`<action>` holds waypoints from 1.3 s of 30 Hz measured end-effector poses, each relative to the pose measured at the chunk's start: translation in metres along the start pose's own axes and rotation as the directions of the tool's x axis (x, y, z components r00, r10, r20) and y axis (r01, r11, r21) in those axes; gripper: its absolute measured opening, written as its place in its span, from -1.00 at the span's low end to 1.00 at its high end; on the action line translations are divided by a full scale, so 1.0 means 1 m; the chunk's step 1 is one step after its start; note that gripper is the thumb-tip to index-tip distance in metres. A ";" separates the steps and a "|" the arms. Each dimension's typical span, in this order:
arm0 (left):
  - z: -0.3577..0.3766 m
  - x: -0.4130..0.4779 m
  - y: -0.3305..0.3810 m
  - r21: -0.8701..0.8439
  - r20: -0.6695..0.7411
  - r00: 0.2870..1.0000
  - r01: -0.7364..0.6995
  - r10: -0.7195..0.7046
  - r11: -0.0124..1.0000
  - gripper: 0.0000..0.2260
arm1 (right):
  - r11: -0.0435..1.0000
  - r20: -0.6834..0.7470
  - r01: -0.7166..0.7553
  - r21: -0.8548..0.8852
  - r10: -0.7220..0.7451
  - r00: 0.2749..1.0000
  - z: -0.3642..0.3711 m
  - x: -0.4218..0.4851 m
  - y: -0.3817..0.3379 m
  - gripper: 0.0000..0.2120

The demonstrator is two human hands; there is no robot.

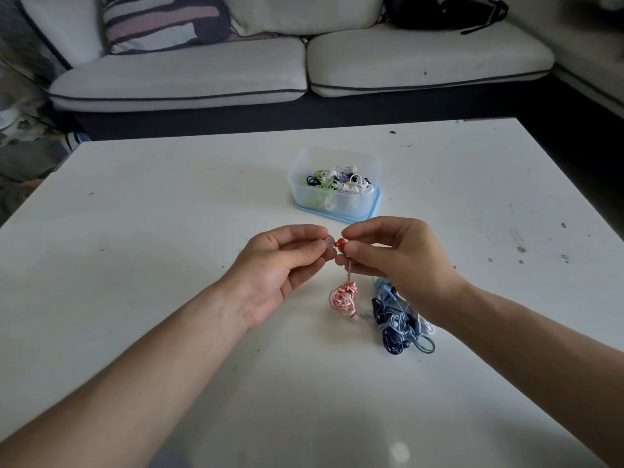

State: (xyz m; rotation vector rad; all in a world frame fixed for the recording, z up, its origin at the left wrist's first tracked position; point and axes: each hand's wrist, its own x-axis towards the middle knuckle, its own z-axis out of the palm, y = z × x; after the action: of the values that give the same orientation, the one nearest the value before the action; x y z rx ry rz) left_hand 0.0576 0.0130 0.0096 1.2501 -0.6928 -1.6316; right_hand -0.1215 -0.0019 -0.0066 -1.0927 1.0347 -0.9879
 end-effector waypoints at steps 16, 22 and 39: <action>0.001 -0.001 -0.002 0.053 0.020 0.999 -0.033 0.032 0.998 -0.86 | 0.998 -0.005 0.010 -0.069 -0.010 1.000 -0.002 0.000 -0.002 -0.92; 0.002 -0.001 -0.002 0.044 0.029 0.999 -0.034 0.032 0.998 -0.85 | 0.995 0.027 0.028 -0.092 -0.026 0.999 -0.004 0.001 -0.003 -0.92; 0.000 0.003 -0.007 0.036 0.077 0.996 -0.037 0.034 0.999 -0.82 | 0.993 0.065 0.046 -0.104 -0.040 0.997 -0.006 0.001 -0.004 -0.91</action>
State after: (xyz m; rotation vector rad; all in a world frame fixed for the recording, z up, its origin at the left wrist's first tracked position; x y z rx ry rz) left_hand 0.0557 0.0127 0.0023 1.2003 -0.7918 -1.6505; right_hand -0.1277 -0.0049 -0.0040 -1.2301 1.0255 -0.9355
